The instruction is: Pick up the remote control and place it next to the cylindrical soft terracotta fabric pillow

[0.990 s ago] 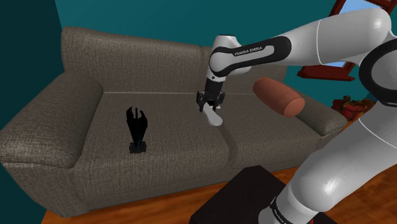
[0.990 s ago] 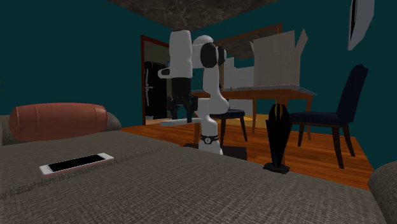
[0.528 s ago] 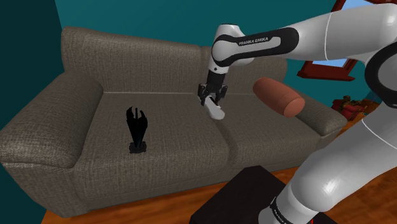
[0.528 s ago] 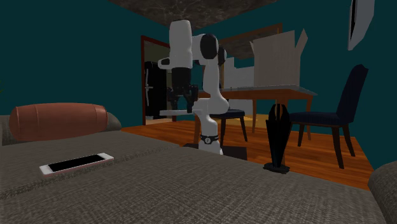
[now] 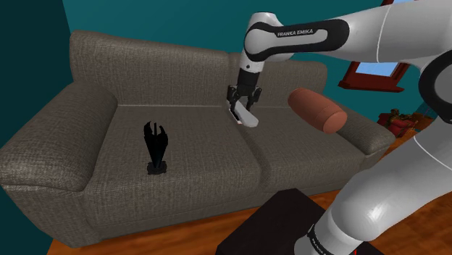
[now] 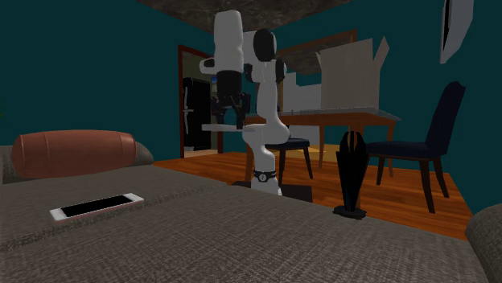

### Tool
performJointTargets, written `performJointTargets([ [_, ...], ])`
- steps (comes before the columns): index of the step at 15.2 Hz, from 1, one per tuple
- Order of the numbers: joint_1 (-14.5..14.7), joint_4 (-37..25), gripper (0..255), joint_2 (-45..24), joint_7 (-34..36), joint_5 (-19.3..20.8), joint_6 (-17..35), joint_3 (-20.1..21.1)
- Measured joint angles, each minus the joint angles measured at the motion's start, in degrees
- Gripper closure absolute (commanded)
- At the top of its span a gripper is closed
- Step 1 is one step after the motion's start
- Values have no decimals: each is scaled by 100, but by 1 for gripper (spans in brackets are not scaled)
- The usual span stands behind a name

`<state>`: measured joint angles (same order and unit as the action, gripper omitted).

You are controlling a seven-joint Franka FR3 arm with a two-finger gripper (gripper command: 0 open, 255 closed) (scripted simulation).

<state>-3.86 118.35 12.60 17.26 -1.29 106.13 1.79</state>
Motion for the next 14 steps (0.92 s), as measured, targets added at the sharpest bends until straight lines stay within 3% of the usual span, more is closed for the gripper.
performJointTargets([
  [14, -35, -1076, 255, -43, -61, 17, -1035, -53],
])
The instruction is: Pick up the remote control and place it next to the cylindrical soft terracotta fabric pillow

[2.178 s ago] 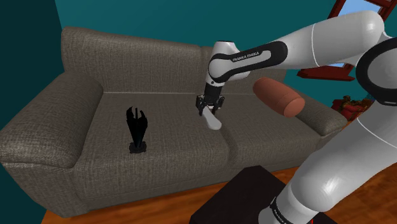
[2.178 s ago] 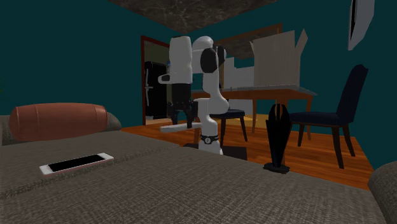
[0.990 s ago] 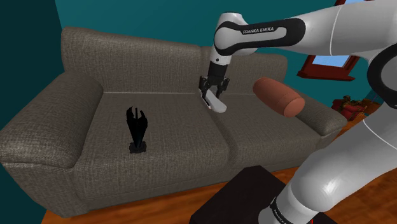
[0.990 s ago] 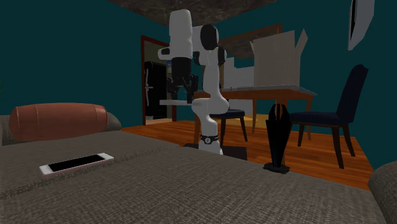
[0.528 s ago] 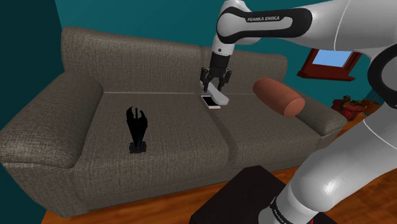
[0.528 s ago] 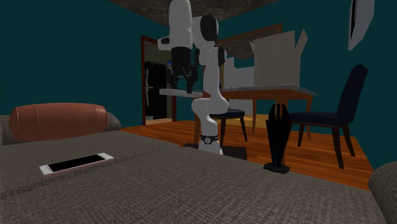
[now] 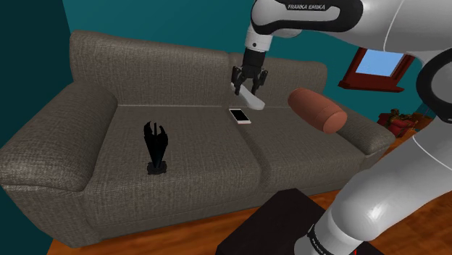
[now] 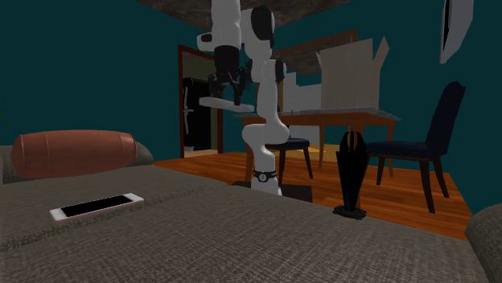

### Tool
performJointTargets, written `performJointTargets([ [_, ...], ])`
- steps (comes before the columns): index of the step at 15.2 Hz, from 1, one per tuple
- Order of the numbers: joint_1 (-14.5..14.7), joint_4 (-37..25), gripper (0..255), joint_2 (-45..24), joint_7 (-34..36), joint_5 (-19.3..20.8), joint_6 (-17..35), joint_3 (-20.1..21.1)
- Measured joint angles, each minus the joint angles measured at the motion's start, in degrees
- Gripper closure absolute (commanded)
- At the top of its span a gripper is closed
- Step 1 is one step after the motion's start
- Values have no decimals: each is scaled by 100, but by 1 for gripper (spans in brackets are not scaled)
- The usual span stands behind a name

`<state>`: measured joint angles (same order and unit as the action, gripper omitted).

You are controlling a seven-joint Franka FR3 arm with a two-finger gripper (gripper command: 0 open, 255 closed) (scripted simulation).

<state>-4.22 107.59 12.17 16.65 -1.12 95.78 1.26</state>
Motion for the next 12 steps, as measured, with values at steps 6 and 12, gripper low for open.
performJointTargets([
  [6, -306, 78, 255, 124, -746, 101, -56, -468],
  [12, -646, -89, 255, -15, -1597, 201, -87, -999],
])
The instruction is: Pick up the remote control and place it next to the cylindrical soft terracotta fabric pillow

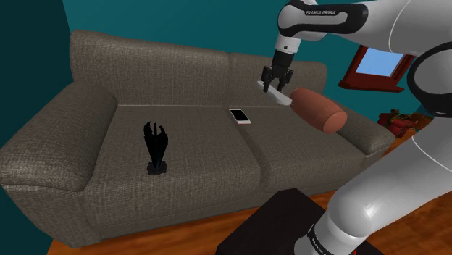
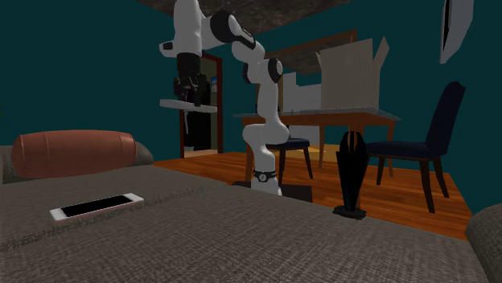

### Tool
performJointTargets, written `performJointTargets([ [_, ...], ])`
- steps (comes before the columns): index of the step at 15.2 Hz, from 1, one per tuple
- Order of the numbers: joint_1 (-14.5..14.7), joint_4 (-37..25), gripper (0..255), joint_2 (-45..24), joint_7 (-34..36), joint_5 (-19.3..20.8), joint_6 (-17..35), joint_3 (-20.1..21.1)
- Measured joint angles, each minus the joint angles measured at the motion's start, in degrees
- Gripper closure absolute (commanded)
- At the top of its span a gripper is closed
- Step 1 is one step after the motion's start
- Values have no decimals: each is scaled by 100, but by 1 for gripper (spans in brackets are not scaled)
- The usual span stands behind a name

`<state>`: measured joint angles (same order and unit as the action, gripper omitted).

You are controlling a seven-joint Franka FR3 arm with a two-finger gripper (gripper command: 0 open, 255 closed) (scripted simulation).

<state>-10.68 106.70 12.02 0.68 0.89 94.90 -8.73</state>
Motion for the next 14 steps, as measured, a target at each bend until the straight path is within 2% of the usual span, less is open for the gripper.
performJointTargets([
  [6, -326, -299, 255, -256, -830, 41, -45, -506],
  [14, -832, -1253, 255, -1107, -2059, -148, -187, -1199],
])
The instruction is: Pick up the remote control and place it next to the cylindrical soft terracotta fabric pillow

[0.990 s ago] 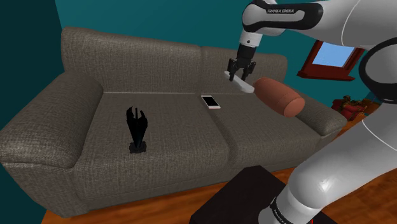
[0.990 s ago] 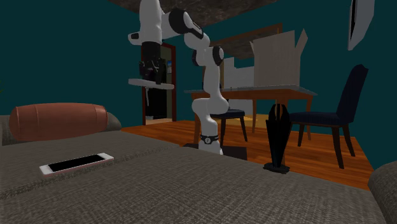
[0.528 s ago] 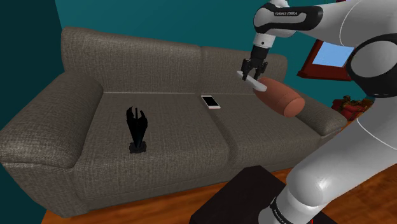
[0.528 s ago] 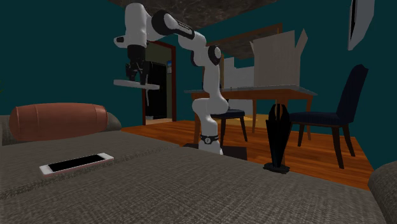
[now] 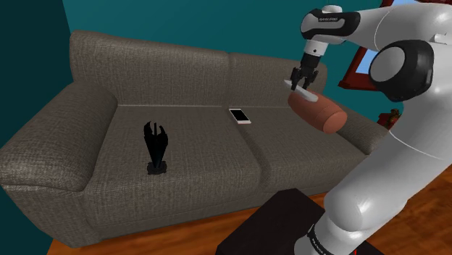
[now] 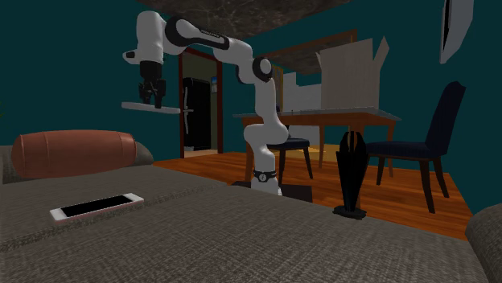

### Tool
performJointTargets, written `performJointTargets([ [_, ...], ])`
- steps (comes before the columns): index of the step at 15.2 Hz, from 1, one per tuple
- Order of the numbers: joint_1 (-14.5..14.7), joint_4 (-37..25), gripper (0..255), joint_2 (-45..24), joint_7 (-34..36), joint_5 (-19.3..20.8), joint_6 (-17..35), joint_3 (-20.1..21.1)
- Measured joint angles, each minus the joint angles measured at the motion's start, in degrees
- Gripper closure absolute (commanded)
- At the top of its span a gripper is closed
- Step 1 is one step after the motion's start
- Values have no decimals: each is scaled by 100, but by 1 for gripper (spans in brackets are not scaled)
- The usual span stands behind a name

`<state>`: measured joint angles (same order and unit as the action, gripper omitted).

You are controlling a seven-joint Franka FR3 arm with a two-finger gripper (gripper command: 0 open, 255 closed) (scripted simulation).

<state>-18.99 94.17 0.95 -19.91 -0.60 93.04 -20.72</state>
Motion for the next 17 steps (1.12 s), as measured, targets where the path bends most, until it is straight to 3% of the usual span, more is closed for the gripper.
performJointTargets([
  [7, -517, -1010, 255, -916, -925, -371, -193, -420],
  [17, -515, -256, 255, -878, -990, -361, 524, -425],
])
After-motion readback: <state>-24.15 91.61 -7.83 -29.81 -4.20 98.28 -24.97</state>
